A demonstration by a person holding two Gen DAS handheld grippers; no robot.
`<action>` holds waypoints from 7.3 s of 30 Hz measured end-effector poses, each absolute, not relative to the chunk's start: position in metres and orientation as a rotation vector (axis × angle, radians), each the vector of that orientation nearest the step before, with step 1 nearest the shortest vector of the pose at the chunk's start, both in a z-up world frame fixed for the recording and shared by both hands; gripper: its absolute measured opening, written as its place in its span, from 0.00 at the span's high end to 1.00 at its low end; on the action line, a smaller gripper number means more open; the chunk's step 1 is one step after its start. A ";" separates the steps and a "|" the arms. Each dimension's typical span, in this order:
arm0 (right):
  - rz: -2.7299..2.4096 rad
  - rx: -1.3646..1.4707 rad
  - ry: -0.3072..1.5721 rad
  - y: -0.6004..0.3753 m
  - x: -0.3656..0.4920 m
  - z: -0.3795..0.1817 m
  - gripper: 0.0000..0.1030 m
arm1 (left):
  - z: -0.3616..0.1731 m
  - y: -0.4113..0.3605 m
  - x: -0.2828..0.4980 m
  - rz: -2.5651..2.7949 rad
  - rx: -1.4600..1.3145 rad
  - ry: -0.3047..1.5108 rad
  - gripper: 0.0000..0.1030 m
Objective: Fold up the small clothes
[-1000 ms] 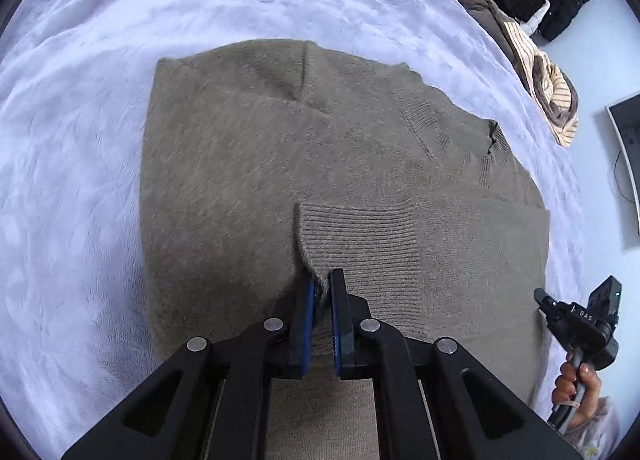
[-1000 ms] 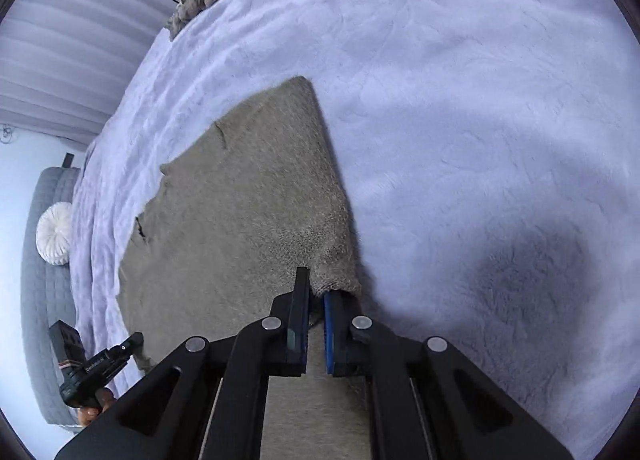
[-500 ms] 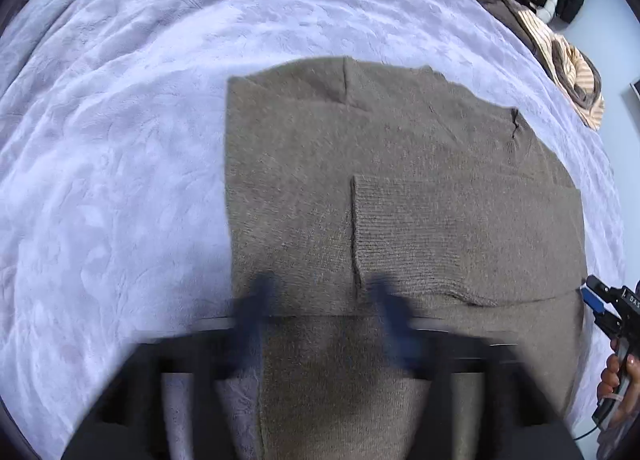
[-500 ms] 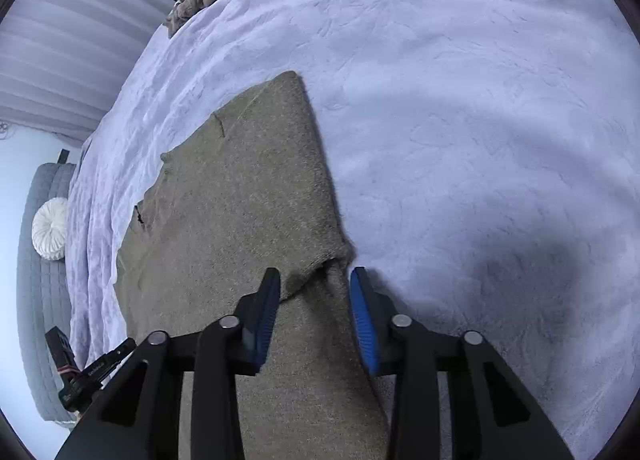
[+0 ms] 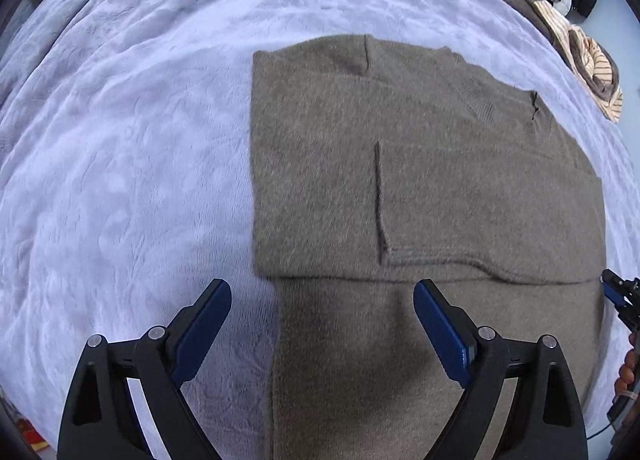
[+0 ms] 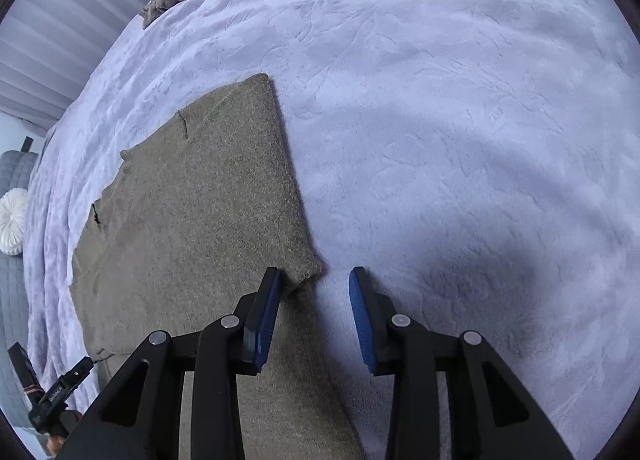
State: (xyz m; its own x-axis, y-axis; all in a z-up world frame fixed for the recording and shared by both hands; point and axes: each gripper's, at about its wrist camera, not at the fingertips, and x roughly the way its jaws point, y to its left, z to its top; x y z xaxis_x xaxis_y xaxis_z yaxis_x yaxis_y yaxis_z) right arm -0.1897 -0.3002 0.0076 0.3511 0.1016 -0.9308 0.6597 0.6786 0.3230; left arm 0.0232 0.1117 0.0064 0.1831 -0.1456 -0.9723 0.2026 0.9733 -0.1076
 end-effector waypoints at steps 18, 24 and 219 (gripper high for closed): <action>-0.302 0.624 1.238 -0.232 -0.202 0.037 0.55 | 0.007 0.093 -0.008 -0.239 0.177 1.395 0.01; -0.277 0.614 1.231 -0.224 -0.201 0.044 0.42 | 0.014 0.094 -0.010 -0.240 0.196 1.391 0.01; -0.315 0.379 1.178 -0.293 -0.033 0.021 0.79 | 0.018 0.105 0.101 -0.189 0.086 1.141 0.38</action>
